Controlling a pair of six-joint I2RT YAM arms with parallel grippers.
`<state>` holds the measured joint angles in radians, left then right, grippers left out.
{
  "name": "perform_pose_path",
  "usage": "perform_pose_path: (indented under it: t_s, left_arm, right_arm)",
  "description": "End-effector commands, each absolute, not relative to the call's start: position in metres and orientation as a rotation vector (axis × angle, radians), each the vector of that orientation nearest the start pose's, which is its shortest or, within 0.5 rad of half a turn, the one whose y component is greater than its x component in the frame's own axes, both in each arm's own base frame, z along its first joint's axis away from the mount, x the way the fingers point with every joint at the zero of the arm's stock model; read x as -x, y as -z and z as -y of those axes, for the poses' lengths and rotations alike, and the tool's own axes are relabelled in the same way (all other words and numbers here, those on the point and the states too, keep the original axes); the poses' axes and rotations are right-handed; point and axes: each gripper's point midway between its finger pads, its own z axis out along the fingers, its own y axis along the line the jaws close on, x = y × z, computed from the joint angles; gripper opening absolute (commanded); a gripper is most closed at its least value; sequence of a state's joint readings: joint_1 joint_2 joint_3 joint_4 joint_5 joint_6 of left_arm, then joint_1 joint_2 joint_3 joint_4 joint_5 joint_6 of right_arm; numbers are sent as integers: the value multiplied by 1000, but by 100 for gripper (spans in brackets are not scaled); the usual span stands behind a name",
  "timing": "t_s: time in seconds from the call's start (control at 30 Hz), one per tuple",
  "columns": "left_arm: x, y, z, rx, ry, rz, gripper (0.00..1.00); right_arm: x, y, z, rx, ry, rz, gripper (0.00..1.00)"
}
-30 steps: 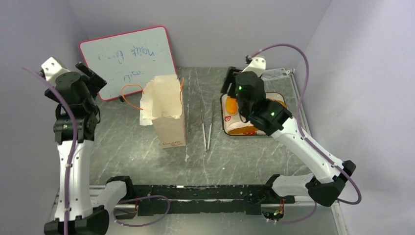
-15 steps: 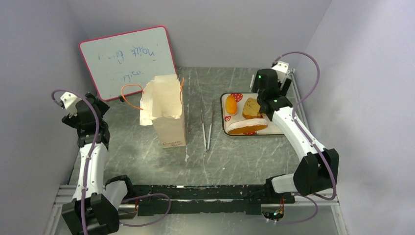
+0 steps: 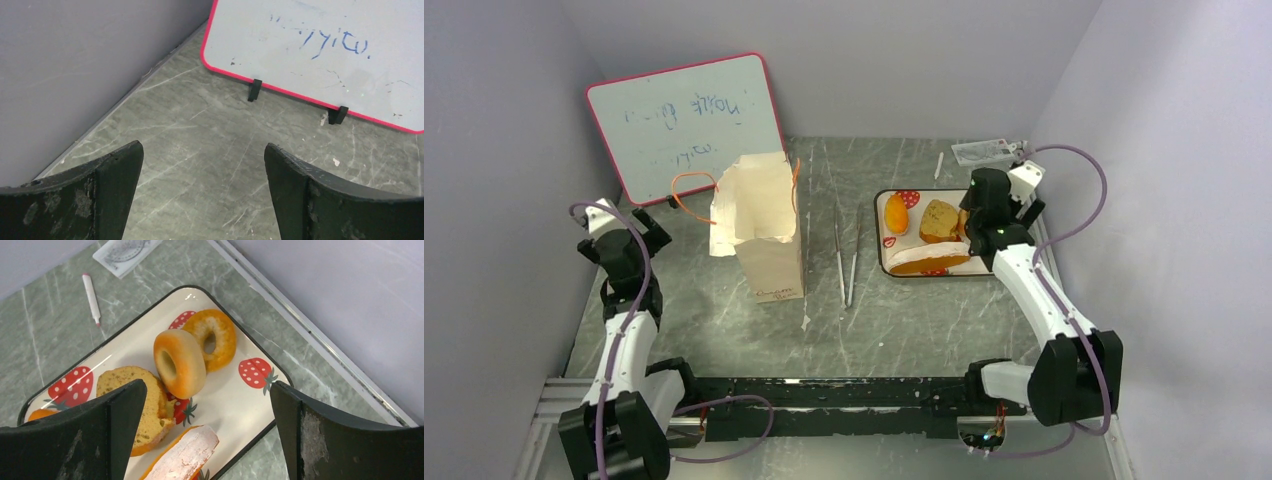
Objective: Take the fake bread out of the paper bag
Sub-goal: Reset both arms
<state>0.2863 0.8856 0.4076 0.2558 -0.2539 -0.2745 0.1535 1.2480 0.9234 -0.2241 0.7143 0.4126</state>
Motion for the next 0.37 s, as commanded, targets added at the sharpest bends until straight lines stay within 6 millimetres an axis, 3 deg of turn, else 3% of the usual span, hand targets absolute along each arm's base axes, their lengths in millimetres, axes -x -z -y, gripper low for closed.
perform_pose_path:
  t_s: [0.0, 0.27, 0.33]
  left_arm:
    - [-318, -180, -118, 536, -211, -1620, 95]
    - [-323, -171, -112, 525, -171, -1630, 94]
    - [-324, -170, -111, 528, -158, -1628, 93]
  right_arm:
    - [-349, -221, 62, -794, 410, -1757, 100]
    - [-337, -216, 68, -913, 472, -1774, 99]
    - [-338, -223, 68, -908, 458, -1753, 100]
